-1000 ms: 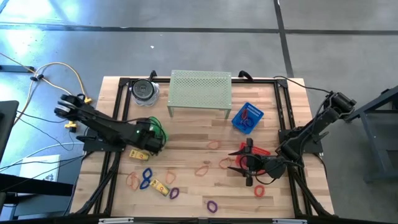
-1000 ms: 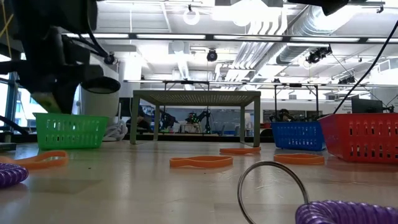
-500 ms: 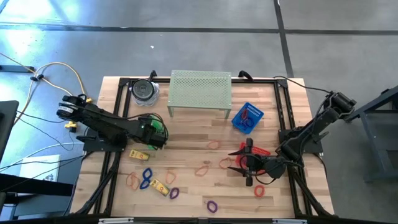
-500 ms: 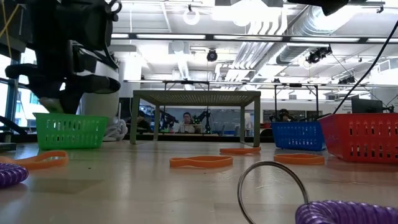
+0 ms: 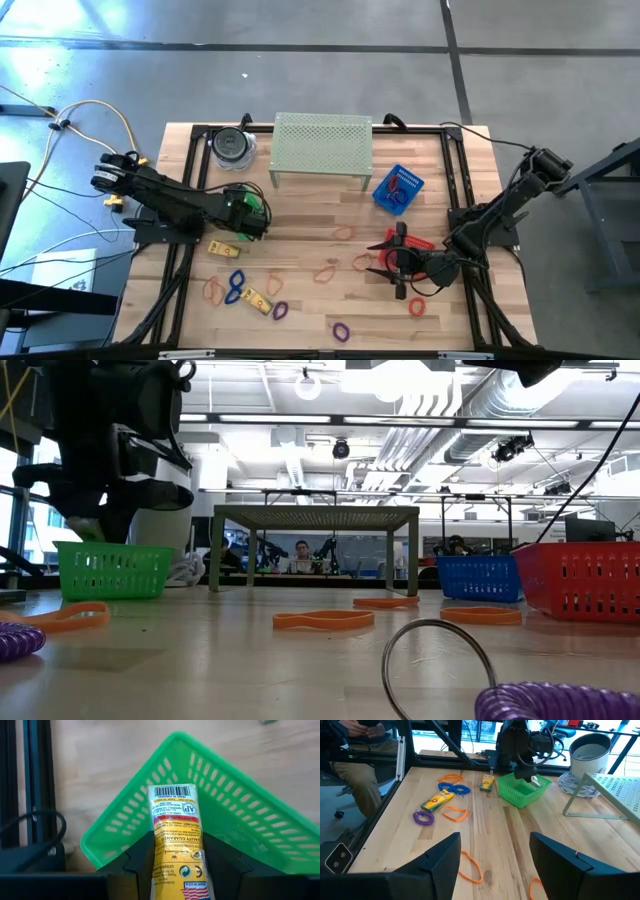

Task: Pick & Place Office Desk Supplies
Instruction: Put the crayon pack into the green basket

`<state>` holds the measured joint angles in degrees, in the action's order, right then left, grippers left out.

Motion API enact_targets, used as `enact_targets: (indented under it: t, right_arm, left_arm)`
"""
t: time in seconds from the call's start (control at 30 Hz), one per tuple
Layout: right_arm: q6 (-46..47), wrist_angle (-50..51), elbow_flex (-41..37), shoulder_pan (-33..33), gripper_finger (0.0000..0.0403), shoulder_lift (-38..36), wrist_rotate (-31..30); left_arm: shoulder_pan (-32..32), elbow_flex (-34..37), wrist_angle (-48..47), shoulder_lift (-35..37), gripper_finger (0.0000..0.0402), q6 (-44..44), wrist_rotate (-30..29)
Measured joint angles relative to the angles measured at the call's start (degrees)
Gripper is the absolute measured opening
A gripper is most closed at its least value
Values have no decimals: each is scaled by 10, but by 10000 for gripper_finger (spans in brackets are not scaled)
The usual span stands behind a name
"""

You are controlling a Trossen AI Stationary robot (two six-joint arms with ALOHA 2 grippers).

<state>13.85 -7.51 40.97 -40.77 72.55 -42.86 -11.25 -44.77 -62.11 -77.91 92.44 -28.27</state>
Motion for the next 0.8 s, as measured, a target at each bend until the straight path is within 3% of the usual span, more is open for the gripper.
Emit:
enact_targets:
  t: [0.13,0.43,0.67,0.8]
  right_arm:
    - [1,0,0,0,227,0,2]
    - [1,-4,0,0,227,0,72]
    - [-1,-4,0,0,227,0,72]
    - [-6,-5,0,0,227,0,70]
  left_arm:
    - [0,0,0,0,138,8,-8]
    - [0,0,0,0,160,17,-8]
    - [0,0,0,0,162,-38,-3]
    - [0,0,4,0,162,-13,-2]
